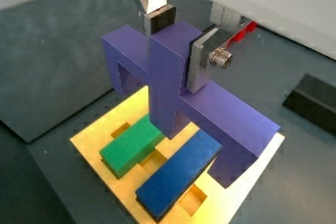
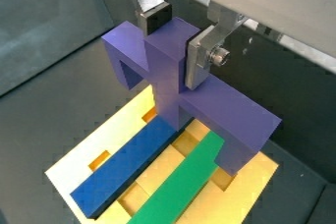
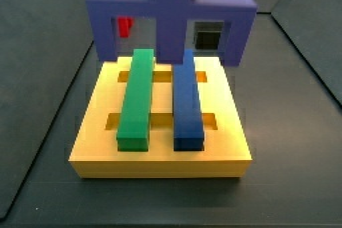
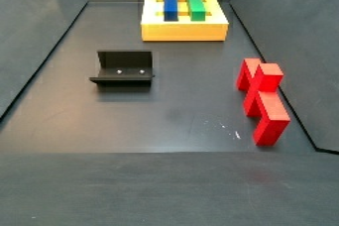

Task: Pick up the purple object. Move up. Place the purple object on the fixture. Regrasp the purple object. Move to above the board. Insert the purple object.
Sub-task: Insert the purple object.

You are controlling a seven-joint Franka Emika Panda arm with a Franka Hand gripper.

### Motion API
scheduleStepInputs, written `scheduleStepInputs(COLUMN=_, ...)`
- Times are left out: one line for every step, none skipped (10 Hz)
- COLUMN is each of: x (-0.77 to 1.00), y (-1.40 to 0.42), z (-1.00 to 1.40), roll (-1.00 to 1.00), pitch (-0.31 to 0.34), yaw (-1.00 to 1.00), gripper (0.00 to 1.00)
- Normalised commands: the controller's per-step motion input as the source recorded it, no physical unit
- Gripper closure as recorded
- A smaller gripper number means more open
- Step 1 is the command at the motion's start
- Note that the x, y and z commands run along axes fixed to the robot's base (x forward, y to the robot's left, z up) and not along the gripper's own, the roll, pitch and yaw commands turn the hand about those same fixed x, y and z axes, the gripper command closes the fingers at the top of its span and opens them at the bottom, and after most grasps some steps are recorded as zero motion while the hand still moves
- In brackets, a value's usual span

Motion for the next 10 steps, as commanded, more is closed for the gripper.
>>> scheduleStepInputs(x=0.00, y=0.00, z=-0.53, roll=-0.06, pitch=-0.149, yaw=0.00, gripper=1.00)
scheduleStepInputs(x=0.00, y=0.00, z=-0.48, roll=-0.06, pitch=-0.123, yaw=0.00, gripper=1.00)
scheduleStepInputs(x=0.00, y=0.00, z=-0.50, roll=-0.04, pitch=-0.147, yaw=0.00, gripper=1.00)
scheduleStepInputs(x=0.00, y=-0.04, z=-0.42, roll=0.00, pitch=-0.116, yaw=0.00, gripper=1.00)
scheduleStepInputs(x=0.00, y=-0.05, z=-0.36, roll=0.01, pitch=-0.116, yaw=0.00, gripper=1.00)
scheduleStepInputs(x=0.00, y=-0.25, z=-0.09, roll=0.08, pitch=-0.049, yaw=0.00, gripper=1.00)
scheduleStepInputs(x=0.00, y=-0.14, z=-0.07, roll=0.15, pitch=-0.040, yaw=0.00, gripper=1.00)
scheduleStepInputs(x=0.00, y=-0.06, z=-0.14, roll=0.19, pitch=-0.043, yaw=0.00, gripper=1.00)
scheduleStepInputs(x=0.00, y=0.00, z=-0.23, roll=0.20, pitch=-0.079, yaw=0.00, gripper=1.00)
scheduleStepInputs(x=-0.07, y=0.00, z=-0.23, roll=0.23, pitch=-0.093, yaw=0.00, gripper=1.00)
